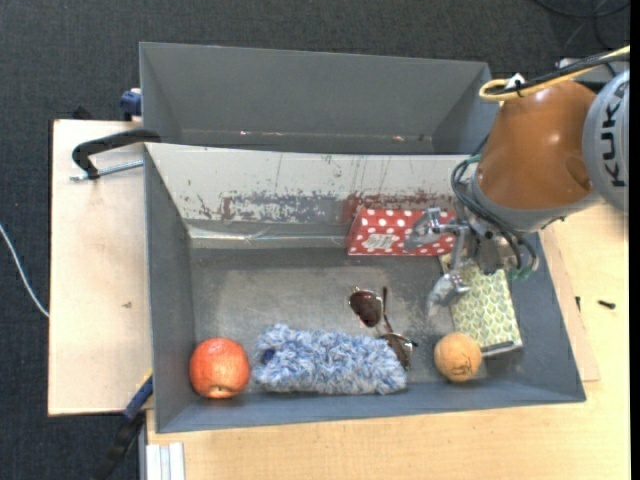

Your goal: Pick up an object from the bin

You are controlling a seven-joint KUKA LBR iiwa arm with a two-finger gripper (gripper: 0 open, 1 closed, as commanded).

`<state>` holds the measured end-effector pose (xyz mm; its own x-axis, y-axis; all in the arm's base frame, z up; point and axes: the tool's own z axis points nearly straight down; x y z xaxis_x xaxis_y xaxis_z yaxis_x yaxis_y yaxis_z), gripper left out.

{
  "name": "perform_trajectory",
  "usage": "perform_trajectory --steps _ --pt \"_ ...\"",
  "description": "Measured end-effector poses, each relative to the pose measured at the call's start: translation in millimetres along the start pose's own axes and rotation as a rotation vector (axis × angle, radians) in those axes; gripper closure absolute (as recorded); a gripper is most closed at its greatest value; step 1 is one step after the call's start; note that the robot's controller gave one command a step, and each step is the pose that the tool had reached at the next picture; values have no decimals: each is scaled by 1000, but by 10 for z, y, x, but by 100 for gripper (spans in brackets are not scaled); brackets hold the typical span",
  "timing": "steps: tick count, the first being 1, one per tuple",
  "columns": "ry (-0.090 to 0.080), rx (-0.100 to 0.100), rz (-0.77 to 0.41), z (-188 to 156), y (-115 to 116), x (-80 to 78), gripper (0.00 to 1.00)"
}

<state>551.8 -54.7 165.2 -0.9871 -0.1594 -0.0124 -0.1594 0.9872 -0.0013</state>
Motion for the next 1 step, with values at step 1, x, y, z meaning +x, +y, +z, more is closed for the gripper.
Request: perform_trajectory --steps 1 --pt "11 -2 -126 443 51 44 0"
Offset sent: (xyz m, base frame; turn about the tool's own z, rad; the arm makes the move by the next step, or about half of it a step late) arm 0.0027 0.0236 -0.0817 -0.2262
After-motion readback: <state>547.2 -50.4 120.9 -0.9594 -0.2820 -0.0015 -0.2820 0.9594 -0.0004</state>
